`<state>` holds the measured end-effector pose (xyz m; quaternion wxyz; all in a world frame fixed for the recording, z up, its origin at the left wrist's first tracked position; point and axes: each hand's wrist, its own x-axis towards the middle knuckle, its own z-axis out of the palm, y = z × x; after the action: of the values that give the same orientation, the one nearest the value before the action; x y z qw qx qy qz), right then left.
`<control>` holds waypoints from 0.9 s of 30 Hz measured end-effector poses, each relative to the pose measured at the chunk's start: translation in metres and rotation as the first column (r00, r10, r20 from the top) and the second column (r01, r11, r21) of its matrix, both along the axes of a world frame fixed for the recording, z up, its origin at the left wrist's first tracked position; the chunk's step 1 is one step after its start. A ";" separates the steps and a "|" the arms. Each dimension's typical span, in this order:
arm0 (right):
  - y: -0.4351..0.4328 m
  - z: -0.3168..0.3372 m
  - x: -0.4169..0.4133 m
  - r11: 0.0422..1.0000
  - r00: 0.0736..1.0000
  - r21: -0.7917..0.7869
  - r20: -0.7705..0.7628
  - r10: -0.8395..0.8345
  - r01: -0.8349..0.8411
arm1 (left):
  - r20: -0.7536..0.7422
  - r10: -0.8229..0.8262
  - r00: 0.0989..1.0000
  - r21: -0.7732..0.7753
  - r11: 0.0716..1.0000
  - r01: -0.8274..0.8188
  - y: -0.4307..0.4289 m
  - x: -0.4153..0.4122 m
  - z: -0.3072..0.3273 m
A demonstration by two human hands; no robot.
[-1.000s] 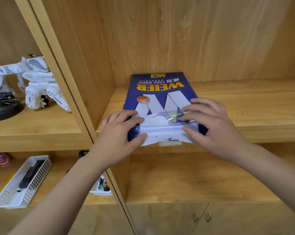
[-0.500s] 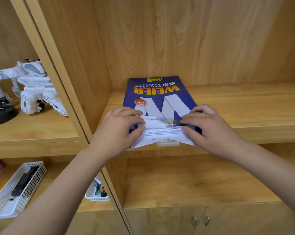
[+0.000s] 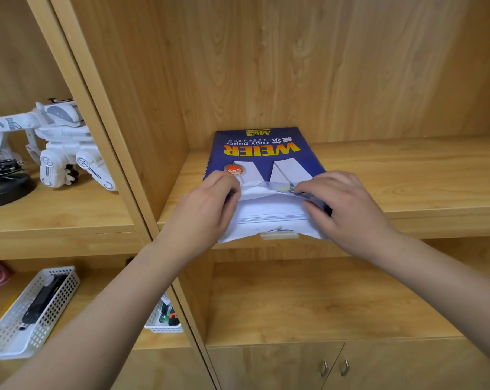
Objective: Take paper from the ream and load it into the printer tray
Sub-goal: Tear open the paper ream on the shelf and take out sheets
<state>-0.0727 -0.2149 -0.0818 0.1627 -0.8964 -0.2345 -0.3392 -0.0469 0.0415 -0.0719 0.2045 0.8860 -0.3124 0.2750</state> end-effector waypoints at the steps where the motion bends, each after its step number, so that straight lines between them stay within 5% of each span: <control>1: 0.000 0.001 0.001 1.000 1.000 0.004 0.005 -0.017 0.017 | -0.005 0.005 1.000 -0.002 1.000 -0.005 -0.001 0.000 -0.001; 6: 0.003 0.003 0.005 0.998 0.999 0.036 -0.029 -0.040 0.042 | -0.016 0.035 0.999 -0.008 0.999 -0.035 -0.003 0.000 0.000; 13: 0.000 0.003 0.009 1.000 0.999 -0.025 -0.046 -0.002 0.001 | 0.035 -0.123 0.992 0.085 0.989 0.120 -0.003 0.001 0.003; 20: -0.012 0.017 0.004 0.996 0.946 0.058 -0.315 0.081 -0.065 | -0.317 -0.026 0.948 -0.018 1.000 0.021 -0.004 0.000 0.014; 27: -0.013 0.028 0.009 1.000 0.902 0.017 -0.431 0.021 -0.015 | -0.456 -0.012 0.890 0.012 1.000 0.020 -0.005 0.008 0.030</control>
<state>-0.0641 -0.2281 -0.0534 0.2196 -0.9459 -0.1987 -0.1329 -0.0393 0.0367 -0.0422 0.2669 0.9248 -0.2652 0.0553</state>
